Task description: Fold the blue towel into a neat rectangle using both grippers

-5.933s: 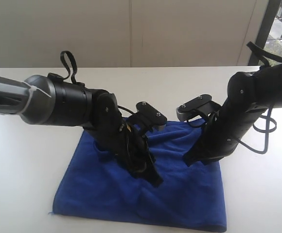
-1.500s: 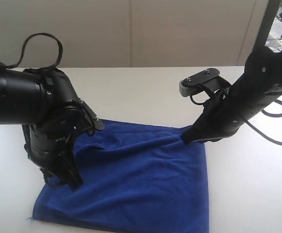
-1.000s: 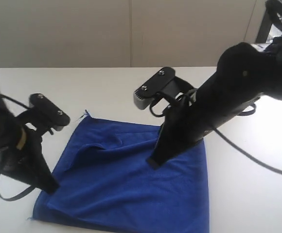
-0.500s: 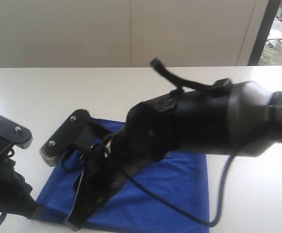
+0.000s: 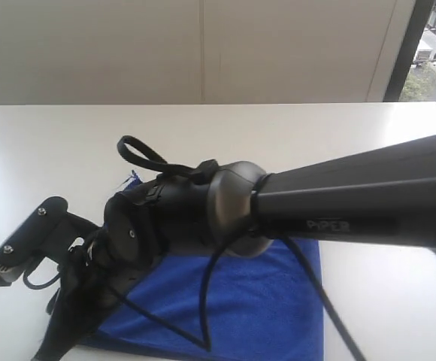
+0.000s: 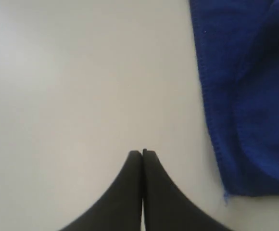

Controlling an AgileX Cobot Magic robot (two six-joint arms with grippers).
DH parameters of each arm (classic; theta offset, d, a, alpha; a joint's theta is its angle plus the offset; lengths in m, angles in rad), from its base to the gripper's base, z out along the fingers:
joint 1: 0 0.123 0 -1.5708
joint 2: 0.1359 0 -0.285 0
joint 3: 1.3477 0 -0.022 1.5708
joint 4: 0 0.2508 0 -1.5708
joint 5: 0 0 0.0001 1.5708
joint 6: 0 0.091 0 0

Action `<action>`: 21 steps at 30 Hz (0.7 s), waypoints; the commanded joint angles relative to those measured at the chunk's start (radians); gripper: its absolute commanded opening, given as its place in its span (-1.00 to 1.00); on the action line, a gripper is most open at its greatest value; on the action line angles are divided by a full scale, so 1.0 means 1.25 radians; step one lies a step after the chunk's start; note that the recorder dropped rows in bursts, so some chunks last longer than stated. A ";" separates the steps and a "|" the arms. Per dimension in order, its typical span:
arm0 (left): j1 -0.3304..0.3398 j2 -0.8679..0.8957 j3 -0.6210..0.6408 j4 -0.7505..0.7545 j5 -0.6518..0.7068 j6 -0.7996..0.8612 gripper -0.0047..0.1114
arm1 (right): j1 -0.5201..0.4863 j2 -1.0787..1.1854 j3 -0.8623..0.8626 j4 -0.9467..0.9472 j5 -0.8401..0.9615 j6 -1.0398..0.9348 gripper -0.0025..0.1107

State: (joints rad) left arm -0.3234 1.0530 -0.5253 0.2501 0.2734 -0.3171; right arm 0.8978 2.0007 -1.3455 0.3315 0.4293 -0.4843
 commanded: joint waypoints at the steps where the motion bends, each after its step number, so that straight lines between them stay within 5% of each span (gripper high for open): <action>1: 0.030 -0.014 0.005 0.000 0.009 0.006 -0.92 | 0.008 0.043 -0.033 0.001 0.012 -0.005 -0.28; 7: 0.061 -0.014 0.005 0.001 0.007 0.001 -0.92 | 0.008 0.080 -0.042 0.001 0.012 -0.002 -0.33; 16: 0.199 -0.010 0.005 -0.009 -0.010 0.000 -0.92 | 0.008 0.060 -0.042 -0.006 0.007 0.013 -0.34; 21: 0.212 0.001 0.005 -0.039 -0.007 0.000 -0.92 | 0.008 0.063 -0.042 -0.011 0.000 0.013 -0.34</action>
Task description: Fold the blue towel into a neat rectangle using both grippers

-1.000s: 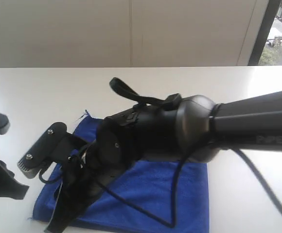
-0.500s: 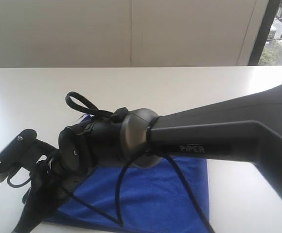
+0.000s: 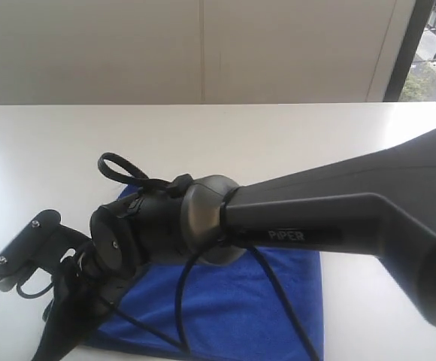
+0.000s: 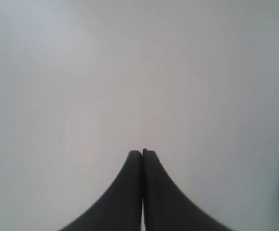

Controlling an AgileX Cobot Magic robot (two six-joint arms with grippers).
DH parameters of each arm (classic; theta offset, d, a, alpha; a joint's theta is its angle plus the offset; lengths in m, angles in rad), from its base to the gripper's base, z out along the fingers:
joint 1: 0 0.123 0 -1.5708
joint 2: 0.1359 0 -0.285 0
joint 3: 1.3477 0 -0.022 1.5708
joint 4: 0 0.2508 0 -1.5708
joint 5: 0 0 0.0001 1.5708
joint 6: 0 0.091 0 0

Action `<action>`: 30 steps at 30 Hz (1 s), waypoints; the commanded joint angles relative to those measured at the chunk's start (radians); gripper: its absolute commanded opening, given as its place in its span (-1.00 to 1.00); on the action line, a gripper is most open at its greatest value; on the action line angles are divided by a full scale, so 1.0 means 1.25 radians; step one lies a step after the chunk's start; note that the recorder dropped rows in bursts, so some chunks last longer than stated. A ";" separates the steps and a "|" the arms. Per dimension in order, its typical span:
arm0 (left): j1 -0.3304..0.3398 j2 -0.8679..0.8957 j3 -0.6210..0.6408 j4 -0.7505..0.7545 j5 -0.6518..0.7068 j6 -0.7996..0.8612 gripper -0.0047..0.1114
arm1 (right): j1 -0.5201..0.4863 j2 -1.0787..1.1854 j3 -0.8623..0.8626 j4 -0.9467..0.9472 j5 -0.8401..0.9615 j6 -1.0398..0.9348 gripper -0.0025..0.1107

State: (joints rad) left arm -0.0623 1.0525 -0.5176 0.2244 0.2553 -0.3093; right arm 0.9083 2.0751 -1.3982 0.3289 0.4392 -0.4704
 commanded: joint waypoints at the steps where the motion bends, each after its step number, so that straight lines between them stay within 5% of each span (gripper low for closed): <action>1: 0.003 0.002 -0.001 -0.018 0.008 -0.007 -0.92 | -0.001 0.016 0.000 -0.009 -0.014 0.004 -0.34; 4: 0.003 0.002 -0.001 -0.018 0.008 -0.005 -0.92 | -0.001 0.026 0.000 -0.012 -0.022 0.017 -0.45; 9: 0.003 0.002 -0.001 -0.018 0.005 -0.003 -0.92 | -0.001 0.023 0.000 -0.012 -0.058 0.020 -0.95; 30: 0.003 0.002 -0.001 -0.018 0.001 -0.003 -0.92 | 0.002 -0.006 -0.054 -0.009 -0.069 0.020 -0.96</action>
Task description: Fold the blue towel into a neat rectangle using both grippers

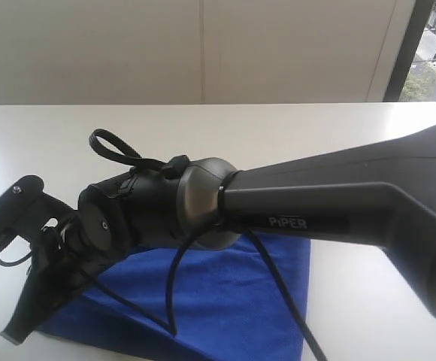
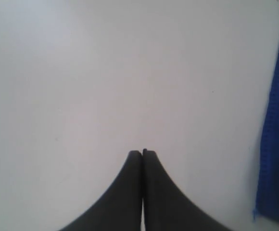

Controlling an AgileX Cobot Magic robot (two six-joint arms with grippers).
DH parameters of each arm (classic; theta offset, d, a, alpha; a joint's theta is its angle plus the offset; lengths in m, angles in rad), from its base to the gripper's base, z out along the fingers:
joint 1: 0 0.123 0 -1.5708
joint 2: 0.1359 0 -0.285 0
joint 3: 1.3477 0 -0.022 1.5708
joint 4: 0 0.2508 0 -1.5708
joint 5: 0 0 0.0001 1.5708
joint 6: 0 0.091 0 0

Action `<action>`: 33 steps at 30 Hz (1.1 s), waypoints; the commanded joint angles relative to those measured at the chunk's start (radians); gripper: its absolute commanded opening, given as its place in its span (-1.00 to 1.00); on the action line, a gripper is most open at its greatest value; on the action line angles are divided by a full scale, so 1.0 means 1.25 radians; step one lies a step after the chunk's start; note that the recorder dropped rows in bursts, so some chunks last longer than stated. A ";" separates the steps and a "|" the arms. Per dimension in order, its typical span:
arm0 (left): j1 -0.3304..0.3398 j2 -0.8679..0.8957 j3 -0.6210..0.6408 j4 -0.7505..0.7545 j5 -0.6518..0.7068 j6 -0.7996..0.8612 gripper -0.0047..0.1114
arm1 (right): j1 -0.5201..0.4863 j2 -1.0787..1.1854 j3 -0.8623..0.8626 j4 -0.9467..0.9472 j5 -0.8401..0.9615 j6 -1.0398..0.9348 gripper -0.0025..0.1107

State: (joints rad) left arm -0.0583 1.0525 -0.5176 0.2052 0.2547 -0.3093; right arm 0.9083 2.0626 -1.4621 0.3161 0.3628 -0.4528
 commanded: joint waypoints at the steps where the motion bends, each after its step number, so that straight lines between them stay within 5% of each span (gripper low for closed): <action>1: 0.000 0.002 -0.001 -0.003 0.002 -0.003 -0.92 | 0.002 0.007 -0.003 0.002 0.001 0.006 -0.96; 15: 0.000 0.002 -0.001 -0.003 0.007 -0.003 -0.92 | 0.023 0.061 -0.002 0.006 -0.019 0.006 -0.89; 23: 0.000 0.002 -0.001 -0.003 0.007 -0.003 -0.92 | 0.023 0.064 -0.002 0.022 -0.010 0.008 0.21; 33: 0.000 0.002 -0.001 -0.003 0.003 -0.001 -0.92 | -0.034 -0.086 -0.002 -0.096 0.127 0.034 0.08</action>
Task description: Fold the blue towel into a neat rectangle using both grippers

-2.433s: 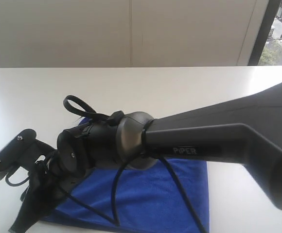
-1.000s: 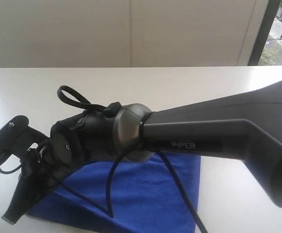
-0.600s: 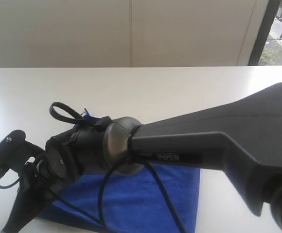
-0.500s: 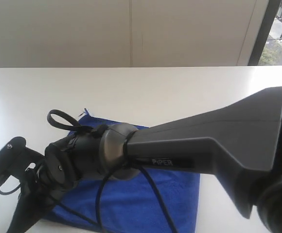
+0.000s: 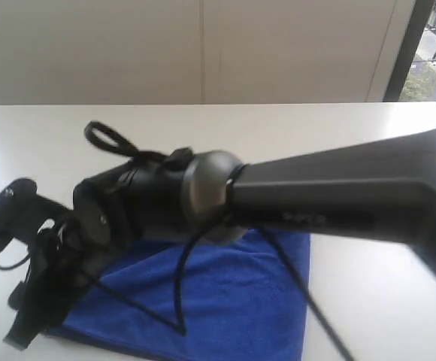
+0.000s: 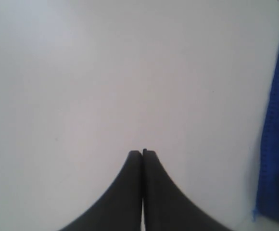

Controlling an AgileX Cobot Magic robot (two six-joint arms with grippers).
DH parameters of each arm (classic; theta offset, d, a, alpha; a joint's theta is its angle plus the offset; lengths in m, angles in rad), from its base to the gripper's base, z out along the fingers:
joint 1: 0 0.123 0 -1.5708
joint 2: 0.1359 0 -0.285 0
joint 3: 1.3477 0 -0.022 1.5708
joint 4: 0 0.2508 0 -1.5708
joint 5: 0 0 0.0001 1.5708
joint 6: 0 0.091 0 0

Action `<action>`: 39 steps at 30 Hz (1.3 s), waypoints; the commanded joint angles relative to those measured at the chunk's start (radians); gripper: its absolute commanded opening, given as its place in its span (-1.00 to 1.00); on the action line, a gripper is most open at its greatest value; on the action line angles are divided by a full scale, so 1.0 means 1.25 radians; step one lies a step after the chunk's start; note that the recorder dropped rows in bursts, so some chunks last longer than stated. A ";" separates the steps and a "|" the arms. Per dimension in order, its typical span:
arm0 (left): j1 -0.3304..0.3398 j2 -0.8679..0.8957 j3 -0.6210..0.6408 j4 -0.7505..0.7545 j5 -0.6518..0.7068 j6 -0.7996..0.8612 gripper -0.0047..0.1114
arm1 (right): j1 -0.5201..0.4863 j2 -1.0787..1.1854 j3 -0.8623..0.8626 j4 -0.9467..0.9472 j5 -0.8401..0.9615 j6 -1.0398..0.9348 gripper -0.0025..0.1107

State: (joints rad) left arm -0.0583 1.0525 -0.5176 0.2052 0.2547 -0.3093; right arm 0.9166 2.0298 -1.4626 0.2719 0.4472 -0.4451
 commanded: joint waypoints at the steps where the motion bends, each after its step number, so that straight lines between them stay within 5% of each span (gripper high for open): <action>1: 0.000 0.002 -0.001 -0.003 0.003 -0.001 -0.92 | -0.056 -0.068 -0.001 -0.070 0.087 0.039 0.03; 6: 0.000 0.002 -0.001 -0.003 0.003 -0.001 -0.92 | -0.114 -0.072 0.032 -0.072 0.223 0.044 -0.51; 11: -0.001 0.002 -0.001 -0.012 0.003 -0.001 -0.92 | -0.122 -0.066 0.145 -0.072 0.155 0.017 -0.95; 21: -0.003 0.002 -0.001 -0.055 0.003 -0.001 -0.92 | -0.138 -0.066 0.269 -0.083 0.069 0.015 -0.96; 30: -0.005 0.002 -0.001 -0.074 0.006 -0.001 -0.92 | -0.138 -0.066 0.312 -0.123 0.167 0.015 -0.96; 39: -0.111 0.004 -0.001 -0.143 0.001 0.123 -0.92 | -0.136 -0.068 0.340 -0.143 0.342 0.011 -0.96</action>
State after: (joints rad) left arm -0.1559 1.0525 -0.5176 0.0716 0.2506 -0.2166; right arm 0.7500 1.9161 -1.0860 0.1223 0.7030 -0.4169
